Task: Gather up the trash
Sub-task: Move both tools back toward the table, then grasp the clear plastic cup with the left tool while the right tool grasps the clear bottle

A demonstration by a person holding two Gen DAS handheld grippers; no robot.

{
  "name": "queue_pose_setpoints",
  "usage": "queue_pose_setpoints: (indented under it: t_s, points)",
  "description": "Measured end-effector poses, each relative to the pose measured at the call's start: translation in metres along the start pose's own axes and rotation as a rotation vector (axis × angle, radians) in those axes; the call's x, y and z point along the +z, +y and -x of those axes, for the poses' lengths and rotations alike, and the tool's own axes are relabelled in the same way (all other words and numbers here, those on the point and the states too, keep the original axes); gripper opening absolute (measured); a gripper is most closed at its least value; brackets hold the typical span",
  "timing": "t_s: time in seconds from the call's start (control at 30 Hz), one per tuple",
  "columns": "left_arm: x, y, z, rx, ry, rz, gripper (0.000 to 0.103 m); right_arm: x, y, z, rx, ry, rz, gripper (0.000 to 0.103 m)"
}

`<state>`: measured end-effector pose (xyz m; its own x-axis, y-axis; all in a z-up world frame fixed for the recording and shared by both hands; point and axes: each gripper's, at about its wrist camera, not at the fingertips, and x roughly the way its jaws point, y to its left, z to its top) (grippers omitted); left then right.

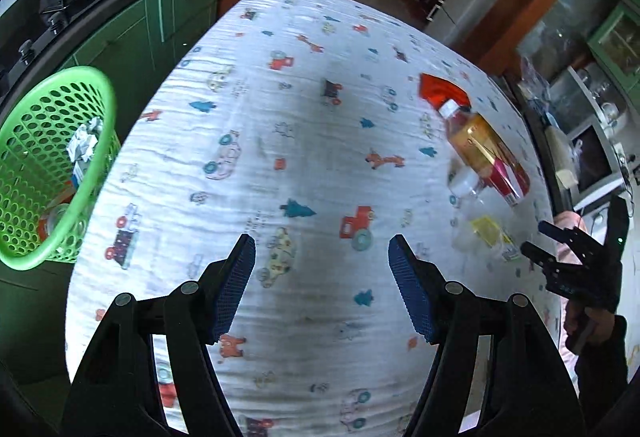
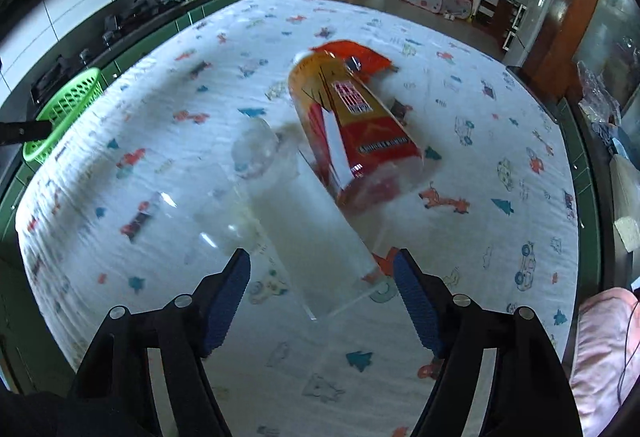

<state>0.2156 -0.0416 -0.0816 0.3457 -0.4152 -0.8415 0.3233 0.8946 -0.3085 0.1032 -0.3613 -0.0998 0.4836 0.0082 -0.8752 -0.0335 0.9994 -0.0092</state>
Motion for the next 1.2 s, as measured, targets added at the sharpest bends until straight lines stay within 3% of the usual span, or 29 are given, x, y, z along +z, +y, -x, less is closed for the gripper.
queue_pose_setpoints:
  t_s: [0.2, 0.57, 0.7, 0.87, 1.1, 1.2]
  points:
    - [-0.009, -0.046, -0.012, -0.078, 0.034, -0.089, 0.069, 0.0, -0.005, -0.019, 0.031, 0.016, 0.026, 0.067]
    - [-0.019, -0.131, -0.059, -0.254, 0.113, -0.288, 0.067, -0.014, 0.0, -0.01, 0.098, 0.003, 0.009, 0.057]
    - [-0.021, -0.152, -0.081, -0.29, 0.149, -0.339, 0.061, -0.019, 0.002, -0.011, 0.109, 0.006, 0.005, 0.056]
    - [-0.02, -0.166, -0.105, -0.295, 0.185, -0.366, 0.05, -0.021, 0.0, -0.011, 0.119, 0.002, -0.008, 0.056]
    - [-0.023, -0.173, -0.116, -0.315, 0.187, -0.39, 0.006, -0.016, 0.002, -0.01, 0.113, 0.0, 0.011, 0.059]
    - [-0.026, -0.168, -0.109, -0.303, 0.183, -0.392, 0.002, -0.008, 0.007, -0.011, 0.112, -0.006, 0.028, 0.062]
